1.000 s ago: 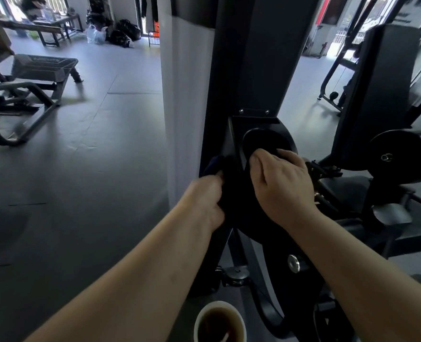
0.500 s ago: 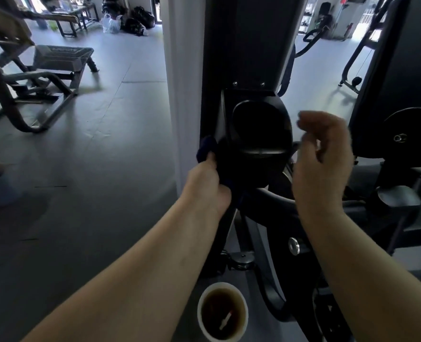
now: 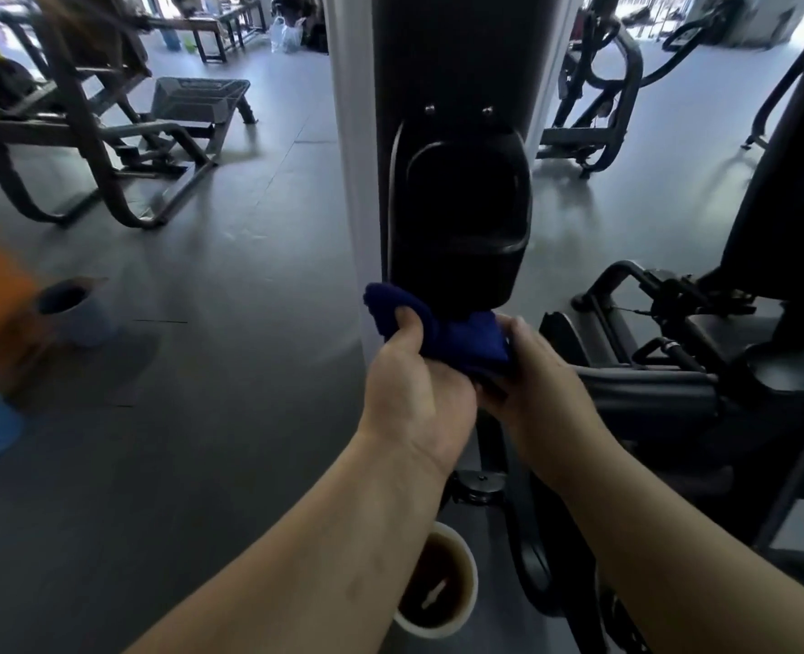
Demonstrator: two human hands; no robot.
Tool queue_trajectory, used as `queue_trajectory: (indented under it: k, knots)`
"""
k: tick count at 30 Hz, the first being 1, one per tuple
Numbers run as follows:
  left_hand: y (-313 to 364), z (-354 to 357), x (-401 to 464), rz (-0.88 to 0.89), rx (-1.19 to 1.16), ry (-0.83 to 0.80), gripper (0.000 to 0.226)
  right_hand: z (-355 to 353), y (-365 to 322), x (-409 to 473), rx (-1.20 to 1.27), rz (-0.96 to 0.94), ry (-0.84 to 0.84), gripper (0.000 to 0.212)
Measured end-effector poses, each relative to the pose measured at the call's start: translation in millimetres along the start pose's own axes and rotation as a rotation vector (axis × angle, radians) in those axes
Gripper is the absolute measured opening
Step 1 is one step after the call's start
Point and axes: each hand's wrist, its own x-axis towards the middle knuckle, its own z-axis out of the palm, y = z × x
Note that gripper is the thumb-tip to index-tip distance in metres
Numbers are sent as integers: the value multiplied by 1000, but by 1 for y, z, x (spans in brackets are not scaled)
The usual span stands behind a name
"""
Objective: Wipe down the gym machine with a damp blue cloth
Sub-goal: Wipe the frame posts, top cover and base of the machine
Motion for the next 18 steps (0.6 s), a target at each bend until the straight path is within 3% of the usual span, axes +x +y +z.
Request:
queue_trajectory:
  k: [2, 5, 11, 15, 18]
  knots:
    - [-7, 2, -6, -14, 49, 37, 36, 3, -1, -8, 58, 108, -115, 45]
    - [-8, -2, -8, 21, 245, 95, 35, 5, -2, -14, 68, 101, -121, 33]
    - [20, -10, -13, 314, 577, 156, 30, 16, -21, -13, 698, 325, -50, 39]
    - [43, -5, -12, 695, 1109, 258, 21, 12, -25, -15, 941, 365, -51, 35]
    - [58, 17, -1, 1030, 1442, 77, 42, 12, -23, -12, 968, 365, -16, 38]
